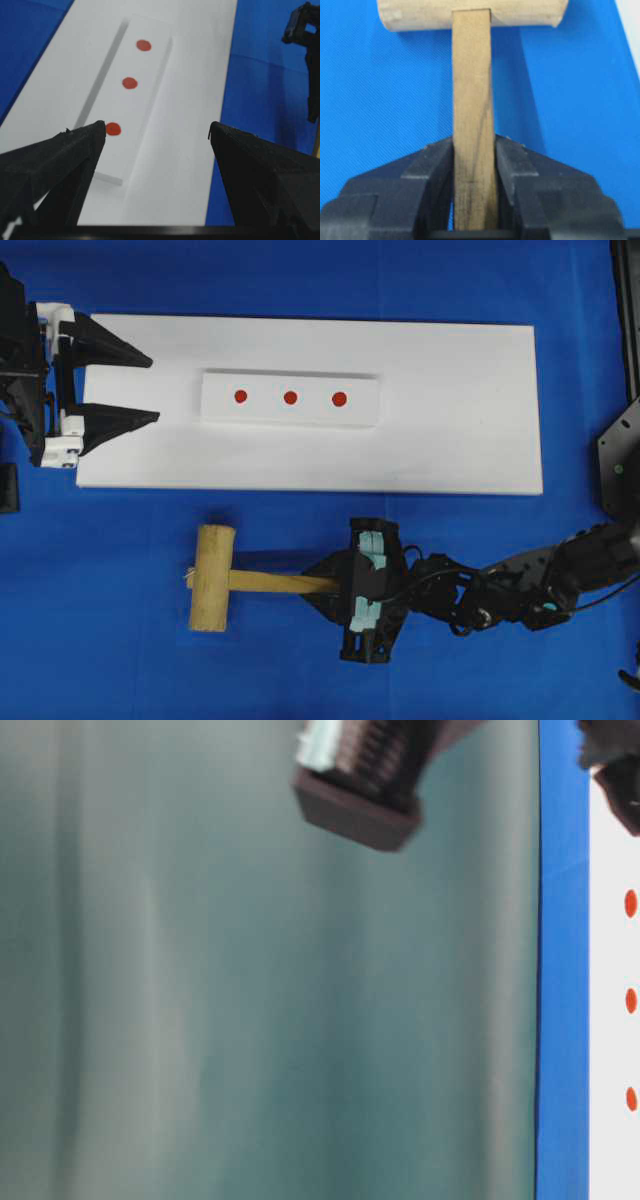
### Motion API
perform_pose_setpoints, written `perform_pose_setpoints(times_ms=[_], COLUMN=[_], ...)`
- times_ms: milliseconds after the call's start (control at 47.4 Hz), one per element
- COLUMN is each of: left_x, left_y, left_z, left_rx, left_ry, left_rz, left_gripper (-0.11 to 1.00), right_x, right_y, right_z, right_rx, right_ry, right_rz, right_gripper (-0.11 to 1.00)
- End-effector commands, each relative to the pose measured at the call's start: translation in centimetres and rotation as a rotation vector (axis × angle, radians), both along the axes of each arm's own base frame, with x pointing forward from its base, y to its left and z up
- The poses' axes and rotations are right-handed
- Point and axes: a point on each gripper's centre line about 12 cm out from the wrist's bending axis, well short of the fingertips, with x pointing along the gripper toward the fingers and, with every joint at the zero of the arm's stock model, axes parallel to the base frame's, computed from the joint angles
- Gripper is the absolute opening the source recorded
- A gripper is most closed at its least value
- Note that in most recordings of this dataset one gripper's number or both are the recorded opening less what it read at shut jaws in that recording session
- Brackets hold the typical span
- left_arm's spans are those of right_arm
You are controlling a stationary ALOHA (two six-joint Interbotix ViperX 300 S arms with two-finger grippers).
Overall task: Hit the mark with a hammer.
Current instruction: 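Open the right gripper to release the mallet handle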
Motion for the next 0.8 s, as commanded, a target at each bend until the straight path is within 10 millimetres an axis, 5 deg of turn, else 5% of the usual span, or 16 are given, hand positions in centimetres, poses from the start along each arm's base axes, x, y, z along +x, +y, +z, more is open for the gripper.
perform_pose_setpoints(times_ms=[0,422,781], left_x=[0.1,0.0,0.0], left_y=[0.1,0.1,0.3], left_z=[0.4,0.2,0.2], left_rx=[0.007,0.006,0.005], left_ry=[-0.016,-0.011,-0.012], left_rz=[0.000,0.004,0.010], left_gripper=[0.81,0.81,0.81], right_x=[0.6,0.2,0.1], right_y=[0.0,-0.3,-0.2], right_z=[0.8,-2.3,-2.5], right_rx=[0.016,-0.016,-0.011], right_ry=[-0.028,0.038,0.049], right_rz=[-0.019,-0.021,-0.015], right_gripper=[0.10,0.10,0.11])
